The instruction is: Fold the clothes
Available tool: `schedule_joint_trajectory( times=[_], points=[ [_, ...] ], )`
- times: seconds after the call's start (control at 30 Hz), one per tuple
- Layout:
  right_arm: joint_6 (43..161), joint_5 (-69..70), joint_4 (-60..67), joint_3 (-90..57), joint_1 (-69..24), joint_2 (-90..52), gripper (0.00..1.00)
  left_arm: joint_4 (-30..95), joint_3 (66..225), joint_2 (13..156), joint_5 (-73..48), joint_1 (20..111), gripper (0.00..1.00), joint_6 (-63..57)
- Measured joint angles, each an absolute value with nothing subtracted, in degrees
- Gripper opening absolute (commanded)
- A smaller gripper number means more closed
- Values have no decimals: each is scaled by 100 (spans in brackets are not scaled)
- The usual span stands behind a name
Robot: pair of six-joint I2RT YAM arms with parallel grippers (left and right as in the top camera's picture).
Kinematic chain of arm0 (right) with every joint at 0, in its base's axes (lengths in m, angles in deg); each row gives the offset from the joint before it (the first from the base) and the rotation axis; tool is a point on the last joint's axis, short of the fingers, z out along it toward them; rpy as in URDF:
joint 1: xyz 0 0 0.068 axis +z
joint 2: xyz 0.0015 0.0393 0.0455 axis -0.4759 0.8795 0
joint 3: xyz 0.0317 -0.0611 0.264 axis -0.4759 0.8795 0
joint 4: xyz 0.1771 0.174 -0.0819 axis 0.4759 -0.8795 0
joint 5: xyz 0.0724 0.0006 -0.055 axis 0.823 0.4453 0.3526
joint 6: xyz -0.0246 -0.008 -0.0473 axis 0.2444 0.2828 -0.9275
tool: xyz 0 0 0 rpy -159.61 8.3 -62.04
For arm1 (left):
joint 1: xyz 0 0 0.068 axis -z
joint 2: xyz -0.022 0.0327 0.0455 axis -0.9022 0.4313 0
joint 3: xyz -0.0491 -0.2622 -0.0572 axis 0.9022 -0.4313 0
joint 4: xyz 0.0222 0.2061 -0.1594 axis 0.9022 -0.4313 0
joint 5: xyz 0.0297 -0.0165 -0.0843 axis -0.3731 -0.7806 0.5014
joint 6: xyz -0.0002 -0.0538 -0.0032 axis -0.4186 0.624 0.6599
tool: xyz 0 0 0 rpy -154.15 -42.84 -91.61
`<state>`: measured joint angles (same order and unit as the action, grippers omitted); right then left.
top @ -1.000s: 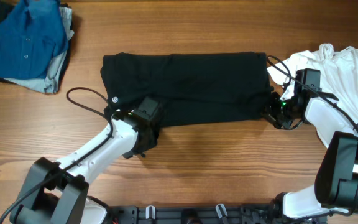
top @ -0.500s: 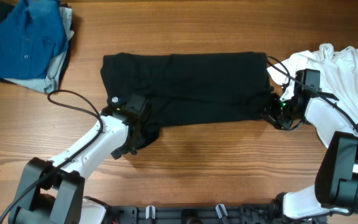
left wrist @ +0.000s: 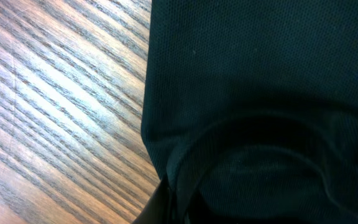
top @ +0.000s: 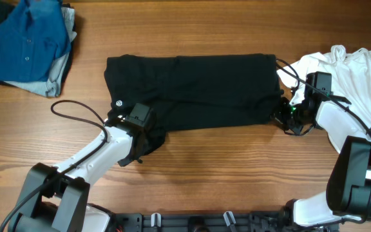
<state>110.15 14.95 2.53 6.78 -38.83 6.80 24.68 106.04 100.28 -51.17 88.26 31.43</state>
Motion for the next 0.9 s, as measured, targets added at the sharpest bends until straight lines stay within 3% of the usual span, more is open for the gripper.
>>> schedule_joint_trajectory(
  times=[0.47,0.9],
  points=[
    [11019,1506,205,678,-3883,556,5,2661,10580,9971,-5122,8826,4,3261],
    [11045,980,-324,678,-3881,-642,4,2641,10737,8911,-5419,8826,4,3355]
  ],
)
